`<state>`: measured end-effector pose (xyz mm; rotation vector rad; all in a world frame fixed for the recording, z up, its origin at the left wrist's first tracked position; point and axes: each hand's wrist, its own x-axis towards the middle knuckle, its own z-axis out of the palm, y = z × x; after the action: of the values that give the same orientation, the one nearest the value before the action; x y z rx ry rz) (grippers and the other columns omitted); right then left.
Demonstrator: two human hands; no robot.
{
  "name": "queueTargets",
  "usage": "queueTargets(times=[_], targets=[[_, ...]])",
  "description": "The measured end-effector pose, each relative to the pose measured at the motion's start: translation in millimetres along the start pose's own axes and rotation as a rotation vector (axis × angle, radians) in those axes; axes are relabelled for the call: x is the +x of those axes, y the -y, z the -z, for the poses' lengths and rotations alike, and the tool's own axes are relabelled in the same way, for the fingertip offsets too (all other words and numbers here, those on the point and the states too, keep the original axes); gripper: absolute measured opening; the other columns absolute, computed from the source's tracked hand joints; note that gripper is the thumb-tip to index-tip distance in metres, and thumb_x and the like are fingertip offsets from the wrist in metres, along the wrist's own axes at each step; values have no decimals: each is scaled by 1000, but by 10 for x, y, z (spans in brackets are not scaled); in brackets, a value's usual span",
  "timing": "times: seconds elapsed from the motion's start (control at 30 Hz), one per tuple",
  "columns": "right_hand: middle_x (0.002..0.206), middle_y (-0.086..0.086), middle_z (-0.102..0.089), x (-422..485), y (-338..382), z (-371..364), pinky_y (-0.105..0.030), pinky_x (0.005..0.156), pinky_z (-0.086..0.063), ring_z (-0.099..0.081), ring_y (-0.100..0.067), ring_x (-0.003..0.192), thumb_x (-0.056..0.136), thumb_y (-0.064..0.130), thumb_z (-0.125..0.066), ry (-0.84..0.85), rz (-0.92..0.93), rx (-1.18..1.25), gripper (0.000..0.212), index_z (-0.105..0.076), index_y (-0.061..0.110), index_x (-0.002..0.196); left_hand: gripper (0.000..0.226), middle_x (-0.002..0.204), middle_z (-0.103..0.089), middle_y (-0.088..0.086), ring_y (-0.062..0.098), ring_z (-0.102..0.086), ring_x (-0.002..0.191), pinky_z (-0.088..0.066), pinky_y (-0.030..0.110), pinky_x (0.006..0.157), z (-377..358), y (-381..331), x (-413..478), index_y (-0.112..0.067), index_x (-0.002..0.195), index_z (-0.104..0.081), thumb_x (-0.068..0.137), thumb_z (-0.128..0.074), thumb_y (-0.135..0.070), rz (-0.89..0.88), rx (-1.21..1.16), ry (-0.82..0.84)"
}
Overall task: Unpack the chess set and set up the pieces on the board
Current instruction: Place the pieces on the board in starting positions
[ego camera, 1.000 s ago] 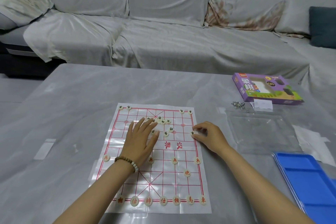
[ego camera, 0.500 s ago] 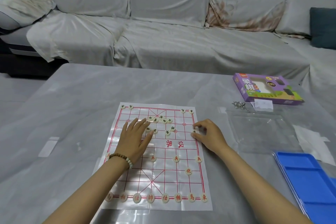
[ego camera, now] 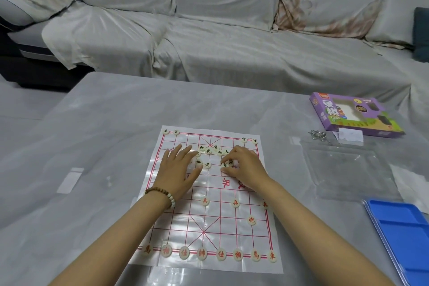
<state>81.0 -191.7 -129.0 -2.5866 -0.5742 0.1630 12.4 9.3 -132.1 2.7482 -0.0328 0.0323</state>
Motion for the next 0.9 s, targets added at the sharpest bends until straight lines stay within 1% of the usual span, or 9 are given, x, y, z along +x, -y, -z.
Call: queueTargets(times=[0.1, 0.17, 0.23, 0.27, 0.37, 0.47, 0.57, 0.7, 0.9], targets=[[107, 8, -62, -61, -51, 45, -27, 89, -41, -49, -9, 97, 83, 35, -68, -21, -30, 48, 25, -69, 26, 107, 81, 153, -21, -6, 15, -6, 144, 4, 34, 116, -2, 1, 10, -27, 141, -33, 76, -5, -67, 8, -15, 1], [107, 8, -65, -98, -83, 51, -27, 89, -45, -51, -8, 96, 83, 35, -68, 11, -44, 43, 27, -70, 25, 108, 85, 153, -22, -5, 17, -8, 144, 3, 35, 116, -4, -5, 9, -26, 140, -35, 73, -3, -69, 11, -52, -9], [108, 8, -67, -100, -102, 39, -30, 91, -46, -53, -10, 99, 83, 36, -68, 33, -53, 32, 27, -70, 26, 108, 78, 153, -22, -4, 17, -8, 144, 2, 35, 116, 2, -11, 11, -25, 139, -36, 77, -10, -65, 27, -74, -8], [109, 8, -67, -86, -109, 39, -30, 92, -45, -53, -10, 99, 83, 36, -68, 21, -59, 39, 26, -70, 26, 107, 76, 154, -21, -4, 17, -8, 144, 2, 35, 116, 5, -16, 12, -25, 139, -36, 78, -12, -63, 33, -78, -8], [112, 8, -67, -24, -124, 64, -24, 92, -34, -53, -10, 101, 85, 35, -67, -50, -97, 47, 25, -70, 25, 107, 91, 154, -20, -5, 17, -7, 144, 3, 34, 116, 15, -28, 3, -26, 140, -35, 68, 1, -70, 29, -68, -5], [111, 8, -66, -15, -132, 88, -24, 91, -27, -51, -10, 100, 84, 37, -66, -65, -112, -8, 26, -70, 25, 107, 95, 154, -20, -5, 17, -7, 144, 3, 34, 116, 9, -20, -4, -26, 140, -34, 65, 3, -70, 30, -79, -7], [110, 8, -64, -65, -150, 83, -26, 93, -29, -49, -7, 96, 83, 39, -68, -32, -105, -22, 28, -69, 26, 108, 90, 153, -22, -4, 17, -8, 144, 2, 35, 116, 3, -10, -11, -25, 140, -34, 69, -1, -70, 30, -95, -8], [110, 9, -63, -108, -169, 70, -27, 95, -31, -45, -4, 93, 82, 42, -67, -42, -114, -10, 36, -66, 27, 114, 73, 153, -21, -4, 17, -8, 144, 2, 36, 116, -1, -9, -13, -25, 140, -34, 79, -14, -60, 36, -90, -1], [113, 7, -64, -119, -148, 85, -28, 97, -31, -52, -11, 104, 84, 37, -67, -31, -143, -9, 30, -68, 24, 111, 70, 153, -23, -4, 18, -9, 144, 0, 36, 117, 12, 37, -22, -24, 140, -34, 80, -18, -57, 32, -97, -15]])
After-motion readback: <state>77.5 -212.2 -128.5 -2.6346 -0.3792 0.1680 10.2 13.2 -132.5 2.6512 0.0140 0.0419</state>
